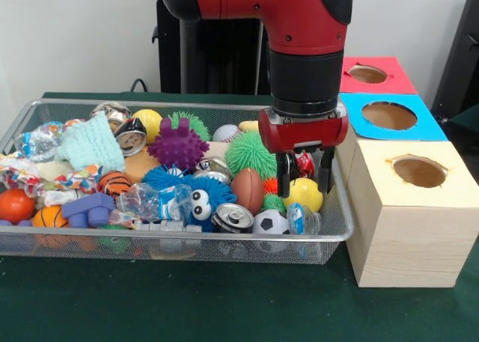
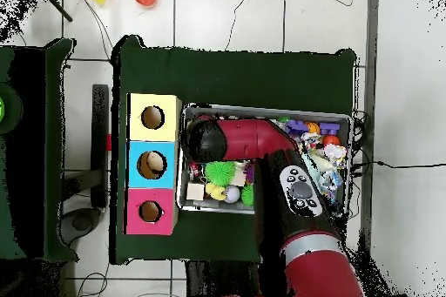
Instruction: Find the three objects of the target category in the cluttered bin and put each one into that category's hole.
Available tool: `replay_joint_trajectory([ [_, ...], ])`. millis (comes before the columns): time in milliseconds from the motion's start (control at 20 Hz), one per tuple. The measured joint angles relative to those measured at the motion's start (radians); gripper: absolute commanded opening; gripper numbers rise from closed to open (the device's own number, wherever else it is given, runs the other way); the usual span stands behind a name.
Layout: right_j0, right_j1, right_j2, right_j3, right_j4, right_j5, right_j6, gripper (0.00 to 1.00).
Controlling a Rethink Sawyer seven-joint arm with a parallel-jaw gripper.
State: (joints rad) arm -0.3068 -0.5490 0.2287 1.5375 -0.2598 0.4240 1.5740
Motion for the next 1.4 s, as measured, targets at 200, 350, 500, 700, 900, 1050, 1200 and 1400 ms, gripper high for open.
replay_joint_trajectory([
  [200, -0.001, 0.002, 0.000, 0.000, -0.001, 0.000, 0.000, 1.00],
  [350, -0.001, 0.018, 0.000, -0.002, -0.001, 0.000, 0.000, 1.00],
  [500, 0.000, 0.038, 0.000, -0.006, -0.001, 0.000, 0.000, 1.00],
  [700, 0.000, 0.070, 0.000, -0.008, -0.001, 0.000, 0.000, 1.00],
  [900, -0.001, 0.088, 0.000, -0.008, -0.001, 0.000, 0.000, 1.00],
  [1050, -0.001, 0.097, 0.000, -0.008, -0.001, 0.000, 0.000, 1.00],
  [1200, -0.001, 0.102, 0.000, -0.008, -0.001, 0.000, 0.000, 1.00],
  [1400, -0.003, 0.111, 0.001, -0.011, -0.001, 0.000, 0.000, 1.00],
])
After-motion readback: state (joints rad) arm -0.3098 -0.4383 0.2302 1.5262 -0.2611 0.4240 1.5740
